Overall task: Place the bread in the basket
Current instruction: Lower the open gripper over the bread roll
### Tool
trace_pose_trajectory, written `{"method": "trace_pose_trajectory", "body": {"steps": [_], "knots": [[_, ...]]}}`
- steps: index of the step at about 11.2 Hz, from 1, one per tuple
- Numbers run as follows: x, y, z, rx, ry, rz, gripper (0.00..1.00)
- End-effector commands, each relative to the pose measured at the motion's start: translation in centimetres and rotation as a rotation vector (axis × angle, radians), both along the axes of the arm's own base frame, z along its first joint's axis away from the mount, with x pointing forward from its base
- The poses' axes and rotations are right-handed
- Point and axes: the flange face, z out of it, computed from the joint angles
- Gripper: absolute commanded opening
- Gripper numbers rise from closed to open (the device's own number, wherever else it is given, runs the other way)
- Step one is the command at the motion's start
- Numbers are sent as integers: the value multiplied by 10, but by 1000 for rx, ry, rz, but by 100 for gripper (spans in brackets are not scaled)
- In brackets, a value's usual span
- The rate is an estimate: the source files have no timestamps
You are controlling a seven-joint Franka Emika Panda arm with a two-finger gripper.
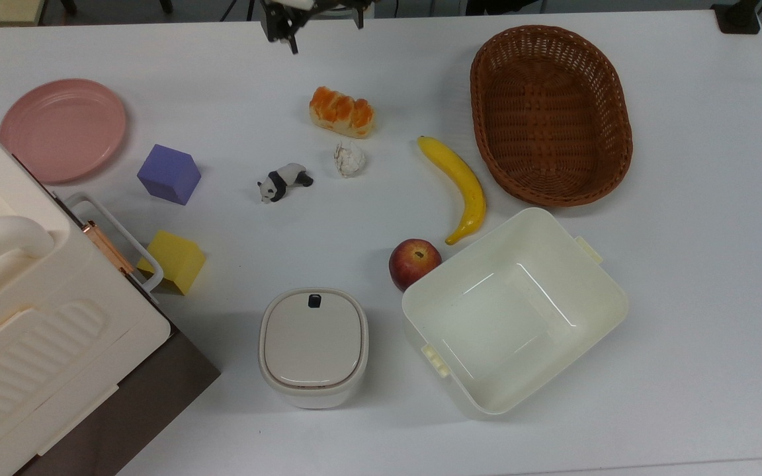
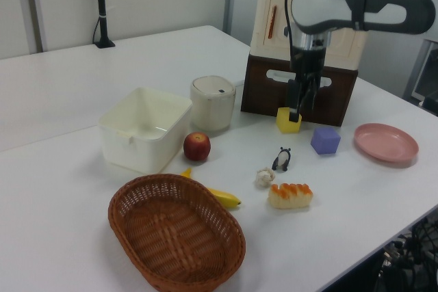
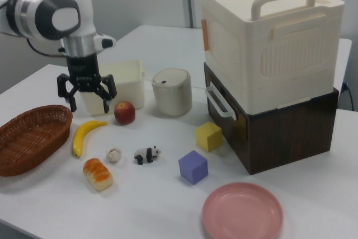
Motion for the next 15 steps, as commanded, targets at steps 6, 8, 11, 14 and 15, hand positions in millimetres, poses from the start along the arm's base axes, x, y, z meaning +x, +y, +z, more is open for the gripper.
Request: {"method": "trace_pose_trajectory", "body": {"steps": [6, 8, 11, 14, 15], "knots": [[-31, 8, -100, -96, 189, 752, 100], [-25, 7, -129, -79, 252, 857, 100], [-29, 14, -165, -84, 198, 861, 100], [-34, 38, -175, -113, 162, 799, 100], [-37, 41, -176, -114, 166, 803, 100]]}}
